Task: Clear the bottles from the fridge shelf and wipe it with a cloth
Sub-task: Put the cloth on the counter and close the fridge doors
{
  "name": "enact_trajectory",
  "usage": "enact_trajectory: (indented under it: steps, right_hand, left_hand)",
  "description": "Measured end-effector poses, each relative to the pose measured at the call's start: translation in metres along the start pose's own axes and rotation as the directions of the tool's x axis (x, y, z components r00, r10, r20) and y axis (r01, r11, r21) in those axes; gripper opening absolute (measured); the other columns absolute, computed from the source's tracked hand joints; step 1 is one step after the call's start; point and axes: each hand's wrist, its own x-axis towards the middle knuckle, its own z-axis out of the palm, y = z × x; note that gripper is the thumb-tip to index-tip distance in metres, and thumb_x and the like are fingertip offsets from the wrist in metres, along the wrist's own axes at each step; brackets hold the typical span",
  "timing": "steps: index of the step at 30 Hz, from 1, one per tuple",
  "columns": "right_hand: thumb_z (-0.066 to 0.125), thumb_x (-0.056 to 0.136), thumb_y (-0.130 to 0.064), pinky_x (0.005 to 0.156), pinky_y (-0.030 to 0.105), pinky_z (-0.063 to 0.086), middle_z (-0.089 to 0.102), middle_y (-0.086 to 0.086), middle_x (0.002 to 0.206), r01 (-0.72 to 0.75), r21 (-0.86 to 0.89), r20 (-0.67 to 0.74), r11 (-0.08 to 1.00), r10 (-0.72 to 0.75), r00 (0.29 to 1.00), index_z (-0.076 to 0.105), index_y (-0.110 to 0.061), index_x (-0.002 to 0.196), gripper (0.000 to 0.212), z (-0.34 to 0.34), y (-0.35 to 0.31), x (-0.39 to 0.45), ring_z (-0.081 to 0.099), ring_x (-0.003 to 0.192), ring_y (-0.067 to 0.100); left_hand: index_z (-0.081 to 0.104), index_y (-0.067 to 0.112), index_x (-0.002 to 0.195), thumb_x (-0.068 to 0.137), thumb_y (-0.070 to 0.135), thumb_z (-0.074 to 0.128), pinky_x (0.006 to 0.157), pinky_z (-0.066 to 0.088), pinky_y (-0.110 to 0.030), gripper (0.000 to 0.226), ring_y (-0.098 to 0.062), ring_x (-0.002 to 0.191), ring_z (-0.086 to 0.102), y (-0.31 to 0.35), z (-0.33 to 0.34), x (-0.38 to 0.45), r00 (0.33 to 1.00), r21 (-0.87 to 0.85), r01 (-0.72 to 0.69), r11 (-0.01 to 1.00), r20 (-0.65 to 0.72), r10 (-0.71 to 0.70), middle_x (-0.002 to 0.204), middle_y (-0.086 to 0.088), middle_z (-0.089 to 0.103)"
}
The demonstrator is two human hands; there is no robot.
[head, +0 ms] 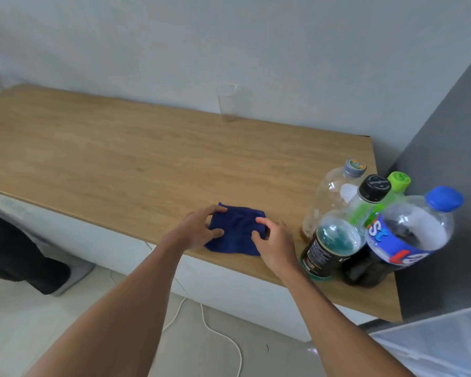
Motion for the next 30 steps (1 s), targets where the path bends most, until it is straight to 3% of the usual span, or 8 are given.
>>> enact_trajectory:
  steps: [5, 8, 13, 16, 19, 22, 25, 30]
  right_hand:
    - [0.064, 0.095, -0.033, 0.094, 0.029, 0.042, 0.055, 0.000, 0.121, -0.003, -0.020, 0.018, 1.000, 0.003, 1.000, 0.062, -0.027, 0.137, 0.043, -0.002, -0.001, -0.003, 0.057, 0.113, 0.021]
    - [0.065, 0.094, -0.035, 0.092, 0.025, 0.037, 0.048, 0.001, 0.131, -0.004, -0.043, 0.032, 0.999, 0.005, 0.999, 0.052, -0.025, 0.147, 0.055, -0.005, -0.005, -0.017, 0.055, 0.118, 0.020]
    - [0.065, 0.095, -0.034, 0.109, 0.035, 0.039, 0.036, 0.004, 0.155, 0.029, -0.033, 0.096, 0.999, -0.026, 0.995, 0.033, -0.025, 0.158, 0.072, -0.019, -0.015, -0.066, 0.045, 0.138, 0.024]
    - [0.063, 0.094, -0.029, 0.112, 0.032, 0.034, 0.036, 0.005, 0.159, 0.100, 0.006, 0.139, 0.995, -0.100, 0.985, 0.030, -0.025, 0.159, 0.073, -0.045, -0.022, -0.102, 0.038, 0.144, 0.021]
    - [0.065, 0.095, -0.031, 0.111, 0.028, 0.033, 0.045, 0.006, 0.154, 0.178, 0.029, 0.100, 0.984, -0.180, 0.979, 0.035, -0.021, 0.157, 0.070, -0.086, -0.025, -0.145, 0.041, 0.143, 0.022]
    - [0.067, 0.095, -0.037, 0.114, 0.033, 0.037, 0.047, 0.006, 0.154, 0.203, 0.071, 0.066, 0.977, -0.208, 0.976, 0.036, -0.020, 0.157, 0.072, -0.137, -0.019, -0.197, 0.046, 0.141, 0.020]
    - [0.067, 0.094, -0.036, 0.113, 0.037, 0.041, 0.050, 0.006, 0.151, 0.226, 0.066, -0.027, 0.972, -0.225, 0.974, 0.038, -0.022, 0.156, 0.070, -0.198, 0.001, -0.246, 0.050, 0.137, 0.020]
    - [0.063, 0.096, -0.038, 0.113, 0.035, 0.040, 0.052, 0.005, 0.151, 0.176, -0.027, -0.175, 0.984, -0.178, 0.968, 0.040, -0.025, 0.155, 0.065, -0.314, 0.055, -0.323, 0.050, 0.137, 0.019]
  left_hand:
    - [0.047, 0.040, 0.150, 0.094, 0.036, 0.072, 0.103, 0.040, -0.032, 0.061, -0.021, 0.129, 0.052, -0.008, 0.000, -0.014, 0.998, 0.097, 0.012, 0.995, -0.059, -0.006, 0.150, -0.001, 0.050]
    - [0.045, 0.037, 0.152, 0.092, 0.037, 0.074, 0.106, 0.042, -0.037, 0.066, -0.024, 0.133, 0.052, -0.002, 0.003, -0.034, 0.994, 0.092, 0.026, 0.995, -0.108, -0.016, 0.150, -0.002, 0.052]
    - [0.042, 0.030, 0.155, 0.093, 0.037, 0.072, 0.108, 0.040, -0.035, 0.069, -0.023, 0.141, 0.048, 0.026, 0.016, -0.082, 0.986, 0.072, 0.015, 0.997, -0.167, -0.003, 0.157, -0.001, 0.049]
    - [0.039, 0.029, 0.157, 0.095, 0.039, 0.071, 0.105, 0.036, -0.030, 0.071, -0.023, 0.143, 0.045, 0.054, 0.027, -0.120, 0.983, 0.050, -0.011, 0.999, -0.180, 0.020, 0.160, -0.001, 0.046]
    - [0.041, 0.032, 0.156, 0.092, 0.041, 0.073, 0.105, 0.035, -0.030, 0.073, -0.023, 0.143, 0.044, 0.090, 0.040, -0.168, 0.974, 0.029, -0.057, 0.998, -0.217, 0.061, 0.157, -0.001, 0.047]
    - [0.046, 0.033, 0.154, 0.089, 0.042, 0.075, 0.113, 0.038, -0.038, 0.072, -0.025, 0.141, 0.045, 0.131, 0.060, -0.218, 0.958, 0.025, -0.119, 0.993, -0.258, 0.122, 0.152, 0.001, 0.051]
    - [0.048, 0.034, 0.153, 0.087, 0.046, 0.076, 0.110, 0.037, -0.035, 0.072, -0.023, 0.141, 0.046, 0.180, 0.089, -0.260, 0.942, 0.049, -0.187, 0.981, -0.274, 0.193, 0.150, 0.002, 0.053]
    - [0.048, 0.029, 0.153, 0.090, 0.046, 0.074, 0.104, 0.038, -0.033, 0.070, -0.026, 0.138, 0.051, 0.280, 0.151, -0.297, 0.902, 0.103, -0.367, 0.924, -0.204, 0.381, 0.151, -0.006, 0.056]
